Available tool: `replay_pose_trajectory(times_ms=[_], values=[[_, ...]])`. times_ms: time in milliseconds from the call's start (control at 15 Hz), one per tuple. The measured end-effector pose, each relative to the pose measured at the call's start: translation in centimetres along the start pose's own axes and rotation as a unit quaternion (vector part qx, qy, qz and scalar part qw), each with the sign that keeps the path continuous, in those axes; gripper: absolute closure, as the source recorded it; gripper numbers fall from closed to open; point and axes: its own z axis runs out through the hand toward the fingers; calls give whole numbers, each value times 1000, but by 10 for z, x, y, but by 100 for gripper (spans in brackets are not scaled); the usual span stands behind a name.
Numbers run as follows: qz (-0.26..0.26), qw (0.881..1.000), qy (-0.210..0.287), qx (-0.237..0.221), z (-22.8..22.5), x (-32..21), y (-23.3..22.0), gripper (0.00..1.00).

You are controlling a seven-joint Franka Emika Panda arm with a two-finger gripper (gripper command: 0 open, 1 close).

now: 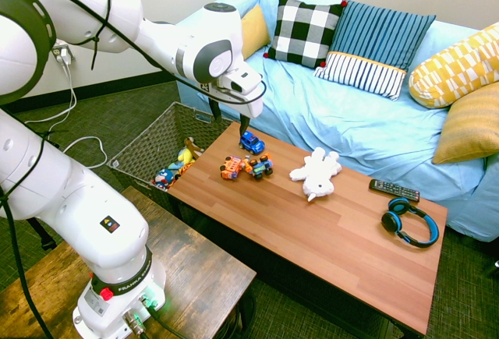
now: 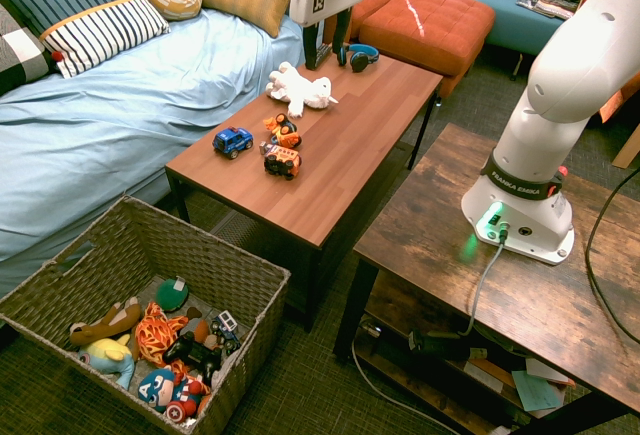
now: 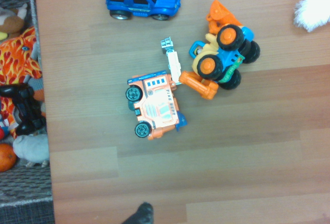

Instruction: Put the stuffed toy in the basket

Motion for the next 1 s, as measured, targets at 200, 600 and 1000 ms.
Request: replay_pose_trajectory(times_ms=[200, 600, 1000], values=[[2, 1000, 2, 0, -2, 3, -2, 0], [42, 997, 58, 20, 27, 86, 18, 0], [57, 992, 109, 12, 107, 181, 44, 0]])
